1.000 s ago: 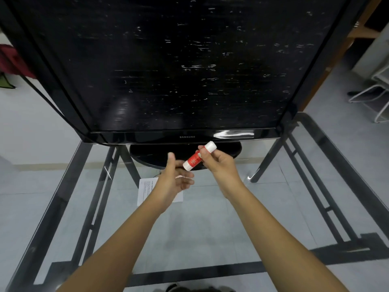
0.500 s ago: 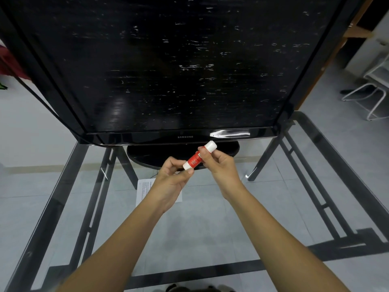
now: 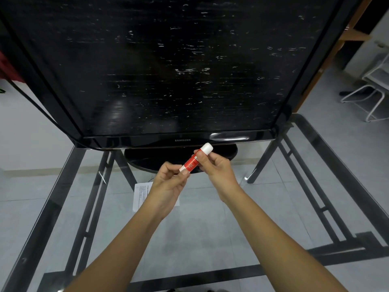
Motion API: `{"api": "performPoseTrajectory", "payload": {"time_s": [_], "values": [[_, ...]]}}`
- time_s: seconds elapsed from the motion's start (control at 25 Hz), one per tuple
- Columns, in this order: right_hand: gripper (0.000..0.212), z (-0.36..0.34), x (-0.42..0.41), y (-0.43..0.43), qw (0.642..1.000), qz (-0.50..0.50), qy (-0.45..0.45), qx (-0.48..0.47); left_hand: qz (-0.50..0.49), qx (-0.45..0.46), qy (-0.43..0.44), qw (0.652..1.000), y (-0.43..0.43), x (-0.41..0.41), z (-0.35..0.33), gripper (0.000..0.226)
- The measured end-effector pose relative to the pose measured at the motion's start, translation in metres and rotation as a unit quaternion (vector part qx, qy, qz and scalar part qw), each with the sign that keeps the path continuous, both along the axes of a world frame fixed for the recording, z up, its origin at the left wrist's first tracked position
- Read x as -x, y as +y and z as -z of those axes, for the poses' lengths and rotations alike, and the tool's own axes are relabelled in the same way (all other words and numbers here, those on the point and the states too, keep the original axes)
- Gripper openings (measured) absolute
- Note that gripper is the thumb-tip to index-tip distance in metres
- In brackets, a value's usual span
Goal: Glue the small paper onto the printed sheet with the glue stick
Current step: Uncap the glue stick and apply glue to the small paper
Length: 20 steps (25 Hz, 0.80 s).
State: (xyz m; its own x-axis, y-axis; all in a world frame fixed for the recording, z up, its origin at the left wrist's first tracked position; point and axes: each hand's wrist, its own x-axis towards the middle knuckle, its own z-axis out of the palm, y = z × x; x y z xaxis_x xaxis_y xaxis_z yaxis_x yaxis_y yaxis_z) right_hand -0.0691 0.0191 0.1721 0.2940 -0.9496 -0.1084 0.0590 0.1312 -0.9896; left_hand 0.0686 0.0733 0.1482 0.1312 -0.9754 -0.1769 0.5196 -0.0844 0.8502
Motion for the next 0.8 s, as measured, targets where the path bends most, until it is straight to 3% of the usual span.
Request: {"api": "performPoseTrajectory", "payload": {"time_s": [0.12, 0.32, 0.52, 0.68, 0.8], "values": [[0.021, 0.0001, 0.0016, -0.0002, 1.000, -0.003, -0.007, -0.002, -0.010, 0.037, -0.048, 0.998, 0.0003, 0.0012, 0.0002, 0.016], [0.024, -0.0021, 0.0051, -0.0012, 1.000, 0.000, -0.003, 0.005, 0.028, -0.065, -0.026, 0.997, 0.0007, 0.0036, -0.0028, 0.037], [0.027, -0.0031, 0.0063, 0.0011, 1.000, -0.005, 0.000, 0.009, 0.007, 0.013, -0.039, 0.999, 0.0049, 0.0026, -0.0016, 0.013], [0.023, -0.0031, 0.0048, 0.0030, 1.000, -0.006, -0.008, 0.007, -0.019, 0.035, -0.105, 0.994, 0.0057, 0.0027, -0.0023, 0.028], [0.023, -0.0050, 0.0041, 0.0040, 1.000, -0.011, -0.018, 0.010, 0.003, -0.012, -0.070, 0.997, 0.0060, 0.0023, -0.0041, 0.040]]}}
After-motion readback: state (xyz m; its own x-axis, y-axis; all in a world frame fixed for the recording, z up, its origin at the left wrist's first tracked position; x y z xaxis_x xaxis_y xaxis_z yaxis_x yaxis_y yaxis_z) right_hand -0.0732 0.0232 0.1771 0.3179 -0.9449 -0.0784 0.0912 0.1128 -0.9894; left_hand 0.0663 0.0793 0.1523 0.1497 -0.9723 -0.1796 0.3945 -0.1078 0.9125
